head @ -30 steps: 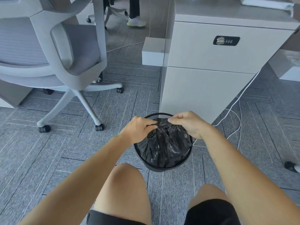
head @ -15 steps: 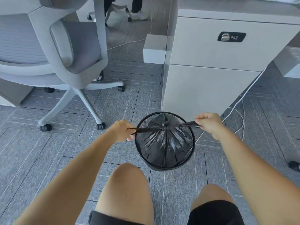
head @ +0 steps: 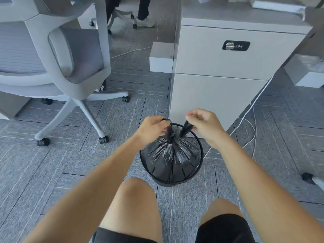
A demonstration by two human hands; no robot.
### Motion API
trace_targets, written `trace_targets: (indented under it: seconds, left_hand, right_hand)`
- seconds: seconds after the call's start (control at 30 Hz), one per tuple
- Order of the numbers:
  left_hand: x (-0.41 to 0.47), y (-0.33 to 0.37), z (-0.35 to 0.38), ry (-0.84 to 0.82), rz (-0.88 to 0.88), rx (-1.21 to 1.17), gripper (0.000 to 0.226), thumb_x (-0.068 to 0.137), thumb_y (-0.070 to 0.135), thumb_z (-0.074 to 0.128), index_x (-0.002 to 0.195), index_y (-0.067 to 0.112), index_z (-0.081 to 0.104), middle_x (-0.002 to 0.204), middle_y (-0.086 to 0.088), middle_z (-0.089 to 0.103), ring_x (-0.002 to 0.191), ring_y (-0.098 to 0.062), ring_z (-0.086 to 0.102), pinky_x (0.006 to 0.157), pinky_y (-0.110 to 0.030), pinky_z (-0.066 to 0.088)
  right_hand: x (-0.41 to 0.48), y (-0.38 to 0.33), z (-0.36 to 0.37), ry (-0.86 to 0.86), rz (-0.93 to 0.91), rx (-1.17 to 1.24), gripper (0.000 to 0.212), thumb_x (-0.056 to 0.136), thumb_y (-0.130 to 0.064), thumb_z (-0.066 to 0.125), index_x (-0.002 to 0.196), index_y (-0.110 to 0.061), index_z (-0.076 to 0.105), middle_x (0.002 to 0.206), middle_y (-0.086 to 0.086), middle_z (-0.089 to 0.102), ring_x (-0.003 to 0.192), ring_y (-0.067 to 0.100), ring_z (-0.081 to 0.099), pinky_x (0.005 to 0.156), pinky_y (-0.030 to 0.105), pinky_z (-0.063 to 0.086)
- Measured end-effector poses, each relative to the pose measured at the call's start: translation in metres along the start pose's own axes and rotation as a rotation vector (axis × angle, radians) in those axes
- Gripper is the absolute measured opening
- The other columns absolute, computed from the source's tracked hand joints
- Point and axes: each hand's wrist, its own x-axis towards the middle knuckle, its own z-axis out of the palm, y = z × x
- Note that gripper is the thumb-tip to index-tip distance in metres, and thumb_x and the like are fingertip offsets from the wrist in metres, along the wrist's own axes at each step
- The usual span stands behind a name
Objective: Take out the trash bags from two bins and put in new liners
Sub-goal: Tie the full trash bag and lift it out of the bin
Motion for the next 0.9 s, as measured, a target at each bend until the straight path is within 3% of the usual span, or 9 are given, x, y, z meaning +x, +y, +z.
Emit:
trace_targets:
  seconds: [0.1,0.17,0.3,0.5,0.6,0.67,0.73,0.8,0.9]
  left_hand:
    - [0.002,0.003,0.015,0.096,0.028,0.029,0.051,0.076,0.045,0.06,0.09,-0.004,0.062,0.086,-0.025,0.068,0.076,-0.022,0.062,0.09,-0.056,0.053]
    - [0.004,0.006,0.018,0.147,-0.014,-0.012,0.055,0.068,0.049,0.061,0.084,-0.004,0.061,0.075,-0.015,0.063,0.071,-0.02,0.058,0.084,-0.049,0.055]
    - [-0.004,0.017,0.022,0.093,-0.141,-0.171,0.026,0.092,0.032,0.062,0.096,0.007,0.071,0.076,-0.005,0.067,0.07,-0.016,0.063,0.068,-0.027,0.054]
    - [-0.007,0.015,0.018,0.05,-0.092,-0.107,0.02,0.098,0.032,0.056,0.098,0.015,0.066,0.08,-0.007,0.066,0.069,-0.018,0.064,0.061,-0.024,0.048]
    - [-0.011,0.016,0.017,-0.058,-0.075,-0.153,0.013,0.1,0.024,0.05,0.106,0.019,0.061,0.073,-0.008,0.068,0.071,-0.022,0.067,0.068,-0.029,0.048]
    - [-0.016,0.019,0.018,-0.189,-0.114,-0.328,0.024,0.1,0.024,0.045,0.121,0.023,0.055,0.071,-0.01,0.066,0.071,-0.026,0.067,0.065,-0.029,0.049]
    - [-0.017,0.019,0.02,-0.24,-0.099,-0.366,0.031,0.101,0.022,0.039,0.129,0.021,0.053,0.068,-0.008,0.062,0.065,-0.026,0.065,0.061,-0.028,0.048]
    - [-0.014,0.019,0.021,-0.177,-0.035,-0.194,0.036,0.099,0.012,0.038,0.13,0.016,0.056,0.061,-0.004,0.057,0.057,-0.02,0.056,0.06,-0.029,0.042]
    - [-0.012,0.021,0.021,-0.107,0.04,-0.029,0.048,0.085,-0.001,0.043,0.129,0.008,0.06,0.053,0.004,0.051,0.054,-0.012,0.046,0.057,-0.026,0.036]
  right_hand:
    - [-0.003,-0.009,0.012,-0.069,-0.046,-0.04,0.023,0.093,-0.009,0.062,0.086,-0.029,0.071,0.081,-0.004,0.065,0.077,0.013,0.057,0.074,0.031,0.047]
    - [-0.005,-0.014,0.018,-0.099,-0.027,0.009,0.026,0.093,-0.004,0.06,0.088,-0.028,0.07,0.084,0.0,0.068,0.077,0.014,0.06,0.073,0.03,0.048]
    - [-0.011,-0.015,0.025,-0.11,0.037,0.041,0.032,0.087,0.004,0.063,0.099,-0.026,0.067,0.1,0.013,0.071,0.082,0.02,0.064,0.078,0.034,0.051]
    - [-0.013,-0.009,0.026,-0.094,0.049,0.039,0.049,0.081,0.01,0.051,0.111,-0.026,0.066,0.117,0.0,0.07,0.083,0.005,0.062,0.066,0.015,0.044]
    - [-0.01,-0.004,0.022,-0.131,0.114,0.086,0.054,0.077,0.005,0.052,0.111,-0.034,0.066,0.115,-0.002,0.071,0.088,0.014,0.059,0.073,0.025,0.044]
    - [-0.008,-0.004,0.02,-0.191,0.178,0.205,0.056,0.07,-0.002,0.054,0.111,-0.039,0.065,0.102,0.004,0.067,0.082,0.019,0.052,0.076,0.033,0.044]
    - [-0.004,-0.005,0.019,-0.194,0.212,0.232,0.054,0.072,-0.003,0.058,0.116,-0.035,0.064,0.096,0.011,0.061,0.084,0.023,0.053,0.077,0.036,0.045]
    - [-0.002,-0.007,0.02,-0.144,0.201,0.099,0.047,0.081,-0.001,0.061,0.123,-0.021,0.062,0.096,0.008,0.064,0.083,0.021,0.058,0.075,0.033,0.048]
    - [-0.003,-0.01,0.024,-0.109,0.115,-0.116,0.015,0.085,-0.004,0.065,0.098,-0.009,0.068,0.079,0.008,0.064,0.069,0.019,0.056,0.065,0.032,0.044]
